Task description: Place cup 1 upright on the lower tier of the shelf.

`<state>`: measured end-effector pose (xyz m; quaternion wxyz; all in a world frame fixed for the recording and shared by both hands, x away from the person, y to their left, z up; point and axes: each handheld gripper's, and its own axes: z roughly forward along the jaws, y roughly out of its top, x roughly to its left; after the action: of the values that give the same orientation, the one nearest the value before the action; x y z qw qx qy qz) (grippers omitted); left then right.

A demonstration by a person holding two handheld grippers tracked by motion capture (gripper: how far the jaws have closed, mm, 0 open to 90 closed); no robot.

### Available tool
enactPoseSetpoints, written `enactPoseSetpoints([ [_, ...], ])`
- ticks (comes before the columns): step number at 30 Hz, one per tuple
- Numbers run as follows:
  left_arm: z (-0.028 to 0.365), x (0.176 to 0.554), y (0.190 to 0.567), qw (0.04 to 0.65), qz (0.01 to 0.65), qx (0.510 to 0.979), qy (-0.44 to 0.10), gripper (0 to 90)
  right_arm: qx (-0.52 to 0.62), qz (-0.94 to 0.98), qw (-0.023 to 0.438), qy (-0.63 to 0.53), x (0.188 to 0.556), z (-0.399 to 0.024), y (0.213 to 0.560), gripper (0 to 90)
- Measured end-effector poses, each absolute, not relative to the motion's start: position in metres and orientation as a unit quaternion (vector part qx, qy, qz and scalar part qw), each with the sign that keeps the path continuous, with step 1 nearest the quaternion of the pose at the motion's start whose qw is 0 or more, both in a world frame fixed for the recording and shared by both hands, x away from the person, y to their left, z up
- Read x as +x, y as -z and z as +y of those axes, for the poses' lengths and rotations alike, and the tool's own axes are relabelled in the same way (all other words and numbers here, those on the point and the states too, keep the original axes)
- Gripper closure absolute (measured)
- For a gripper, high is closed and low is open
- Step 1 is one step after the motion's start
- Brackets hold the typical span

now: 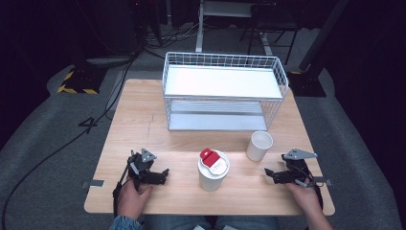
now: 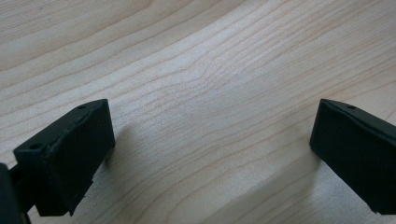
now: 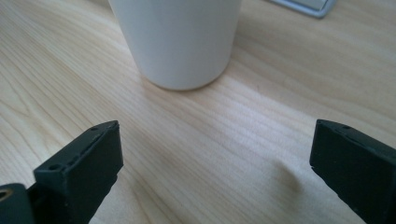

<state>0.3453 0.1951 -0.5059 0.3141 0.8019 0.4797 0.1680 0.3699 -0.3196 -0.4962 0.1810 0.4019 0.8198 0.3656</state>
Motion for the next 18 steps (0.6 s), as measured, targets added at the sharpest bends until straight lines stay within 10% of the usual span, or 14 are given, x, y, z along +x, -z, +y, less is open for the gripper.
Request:
enactPoseSetpoints([
  [18, 0.195, 0.345, 0.506, 0.314, 0.478, 0.803, -0.169, 0.4, 0.371, 0.805, 0.201, -0.416, 0.38, -0.295, 0.479, 2.3],
])
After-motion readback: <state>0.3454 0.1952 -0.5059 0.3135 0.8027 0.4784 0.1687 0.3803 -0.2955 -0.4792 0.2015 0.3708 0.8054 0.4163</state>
